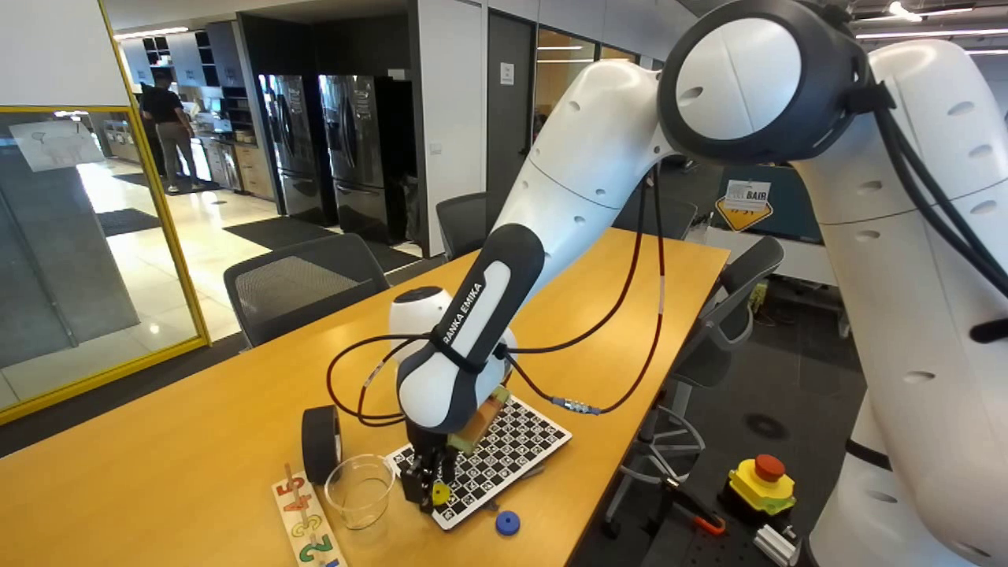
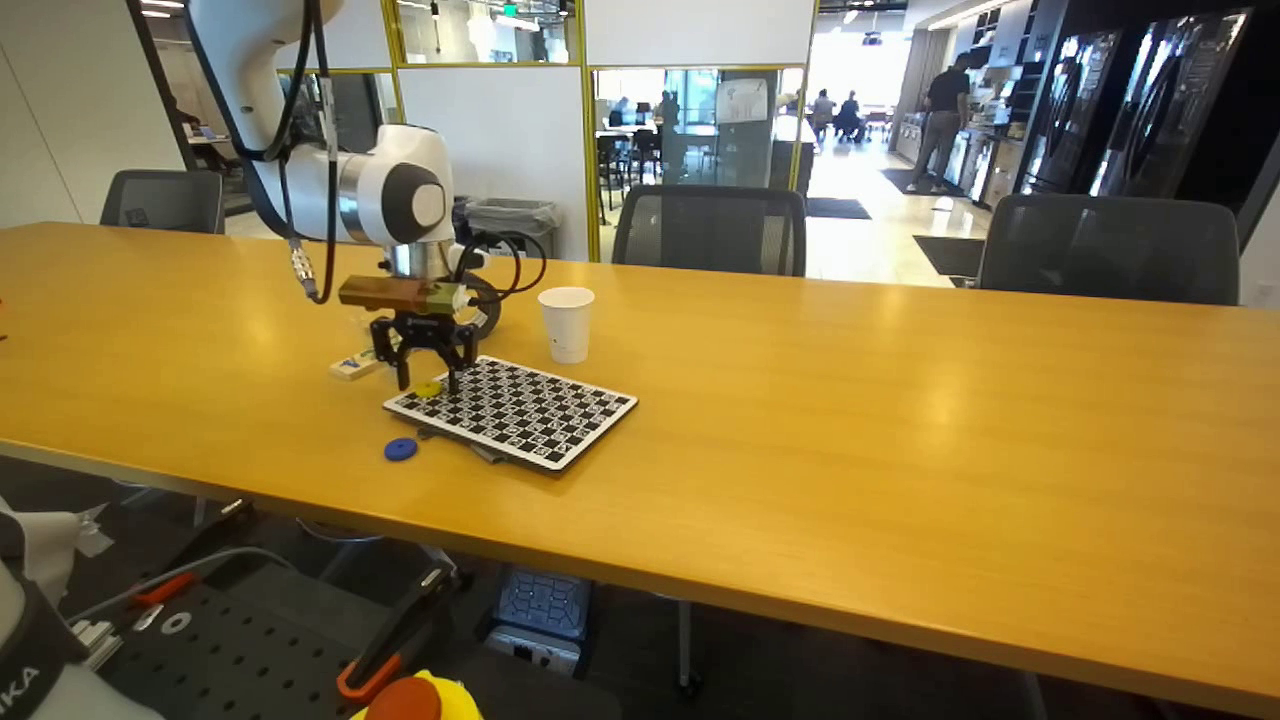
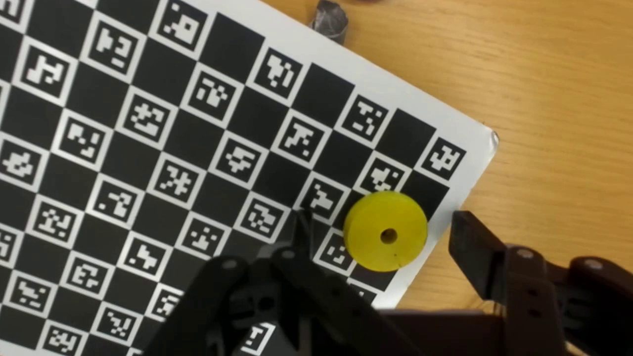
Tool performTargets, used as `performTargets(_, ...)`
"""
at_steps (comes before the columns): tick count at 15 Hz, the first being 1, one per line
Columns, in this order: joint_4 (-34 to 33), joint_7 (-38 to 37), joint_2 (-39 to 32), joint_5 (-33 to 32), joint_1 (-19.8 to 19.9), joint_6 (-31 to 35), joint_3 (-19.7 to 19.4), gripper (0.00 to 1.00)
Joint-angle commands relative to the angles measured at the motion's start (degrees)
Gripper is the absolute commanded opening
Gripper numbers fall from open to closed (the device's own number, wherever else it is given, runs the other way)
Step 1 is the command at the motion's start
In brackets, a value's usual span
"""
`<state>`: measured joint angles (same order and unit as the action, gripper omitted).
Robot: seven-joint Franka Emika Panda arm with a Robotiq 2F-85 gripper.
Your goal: Put the yellow discs in the white cup and the blue disc in the clear cup
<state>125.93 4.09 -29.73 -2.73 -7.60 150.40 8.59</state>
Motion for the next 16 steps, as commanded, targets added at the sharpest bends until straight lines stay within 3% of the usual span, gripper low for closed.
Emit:
performTargets(1,0.55,1.09,0.29,1.33,0.85,1.88,0.8,0.42)
performTargets(4,0.57,0.97,0.38,1.28,1.12,2.15,0.73,0.21)
performTargets(11,0.23,-0.63,6.08,-3.6,-0.37,-0.55,-3.34,0.21)
performTargets(16,-3.18,-2.23,12.69,-10.88,-0.86,-3.39,-7.4,0.21)
